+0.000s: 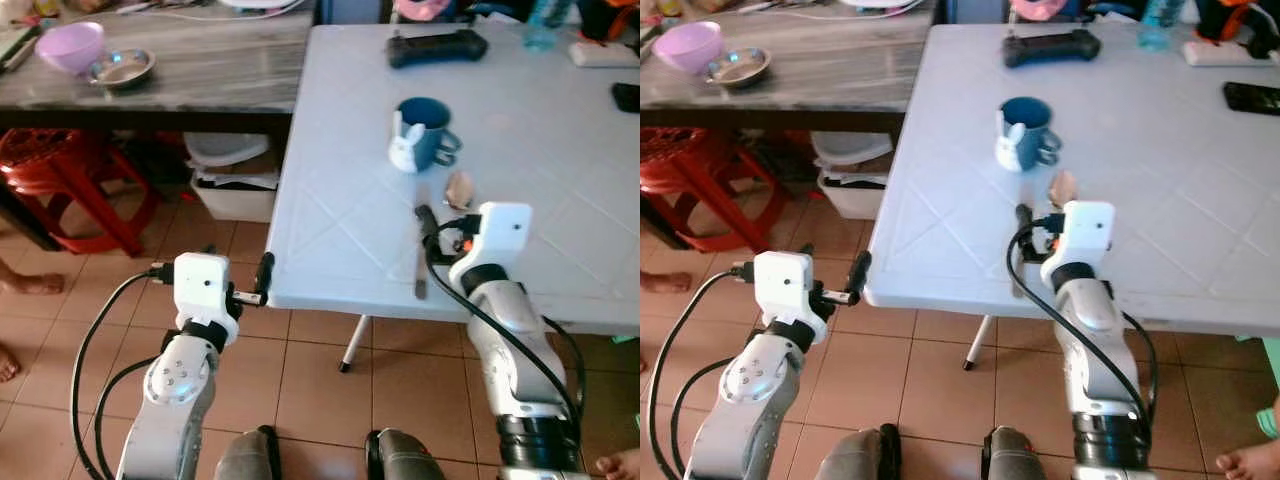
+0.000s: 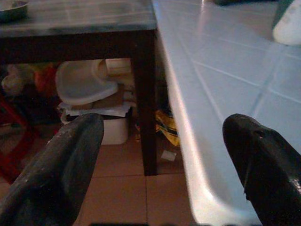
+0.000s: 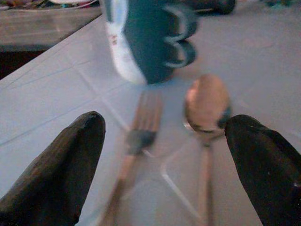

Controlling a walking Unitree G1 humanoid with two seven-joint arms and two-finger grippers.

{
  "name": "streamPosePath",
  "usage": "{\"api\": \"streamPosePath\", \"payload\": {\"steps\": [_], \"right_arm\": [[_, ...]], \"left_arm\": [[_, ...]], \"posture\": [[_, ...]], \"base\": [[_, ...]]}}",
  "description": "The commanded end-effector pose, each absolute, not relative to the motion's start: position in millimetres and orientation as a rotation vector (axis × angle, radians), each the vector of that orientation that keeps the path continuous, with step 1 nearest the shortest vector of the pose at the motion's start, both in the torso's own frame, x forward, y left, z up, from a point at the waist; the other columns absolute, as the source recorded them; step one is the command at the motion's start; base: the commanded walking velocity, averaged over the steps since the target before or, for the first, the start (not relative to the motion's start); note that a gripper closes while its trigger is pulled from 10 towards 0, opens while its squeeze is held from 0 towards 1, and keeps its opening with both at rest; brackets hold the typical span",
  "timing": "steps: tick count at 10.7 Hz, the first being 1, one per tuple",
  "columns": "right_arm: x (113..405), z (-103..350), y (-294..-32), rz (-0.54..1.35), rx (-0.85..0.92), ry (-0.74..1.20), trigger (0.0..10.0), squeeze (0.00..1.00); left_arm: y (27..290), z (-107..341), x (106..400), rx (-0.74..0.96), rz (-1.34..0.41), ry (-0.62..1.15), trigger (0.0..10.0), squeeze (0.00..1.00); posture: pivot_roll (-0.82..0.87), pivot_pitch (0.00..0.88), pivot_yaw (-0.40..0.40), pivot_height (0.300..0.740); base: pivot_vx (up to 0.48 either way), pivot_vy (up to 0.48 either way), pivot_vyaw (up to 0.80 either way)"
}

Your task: Setting the table

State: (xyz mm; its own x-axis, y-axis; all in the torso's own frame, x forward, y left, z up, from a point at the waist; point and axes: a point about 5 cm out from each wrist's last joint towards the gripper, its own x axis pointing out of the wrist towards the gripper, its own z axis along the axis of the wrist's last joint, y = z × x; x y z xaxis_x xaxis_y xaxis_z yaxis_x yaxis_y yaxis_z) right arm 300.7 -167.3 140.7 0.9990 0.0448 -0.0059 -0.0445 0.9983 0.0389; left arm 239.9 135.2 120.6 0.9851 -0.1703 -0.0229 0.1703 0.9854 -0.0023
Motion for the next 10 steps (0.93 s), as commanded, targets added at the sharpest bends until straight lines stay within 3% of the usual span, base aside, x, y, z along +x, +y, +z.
{"api": "streamPosePath", "payload": {"steps": [1,6,7,8,10], "right_arm": [[303.9,141.8,-161.9,0.073,0.047,0.016,10.0,0.0],[310.9,134.0,-147.7,0.142,0.035,0.101,10.0,0.0],[306.8,124.7,-150.2,0.123,0.021,0.161,4.3,0.0],[304.1,117.8,-154.3,0.085,0.029,0.213,0.0,0.0],[300.2,114.1,-157.6,0.059,0.022,0.248,0.0,0.0]], "left_arm": [[137.5,119.9,238.2,0.006,-0.16,0.032,10.0,0.0],[136.0,120.6,238.1,0.004,-0.169,0.035,10.0,0.0],[136.3,119.9,237.0,0.002,-0.17,0.039,10.0,0.0],[136.0,120.1,236.9,0.001,-0.174,0.039,10.0,0.0],[135.8,119.8,236.6,-0.001,-0.178,0.042,10.0,0.0]], "posture": [[0.01,0.169,0.059,0.74],[0.02,0.179,0.058,0.74],[0.02,0.182,0.058,0.74],[0.02,0.186,0.058,0.74],[0.01,0.19,0.058,0.74]], "base": [[0.0,0.0,0.0],[0.0,0.0,0.0],[0.0,0.0,0.0],[0.0,0.0,0.0],[0.0,0.0,0.0]]}}
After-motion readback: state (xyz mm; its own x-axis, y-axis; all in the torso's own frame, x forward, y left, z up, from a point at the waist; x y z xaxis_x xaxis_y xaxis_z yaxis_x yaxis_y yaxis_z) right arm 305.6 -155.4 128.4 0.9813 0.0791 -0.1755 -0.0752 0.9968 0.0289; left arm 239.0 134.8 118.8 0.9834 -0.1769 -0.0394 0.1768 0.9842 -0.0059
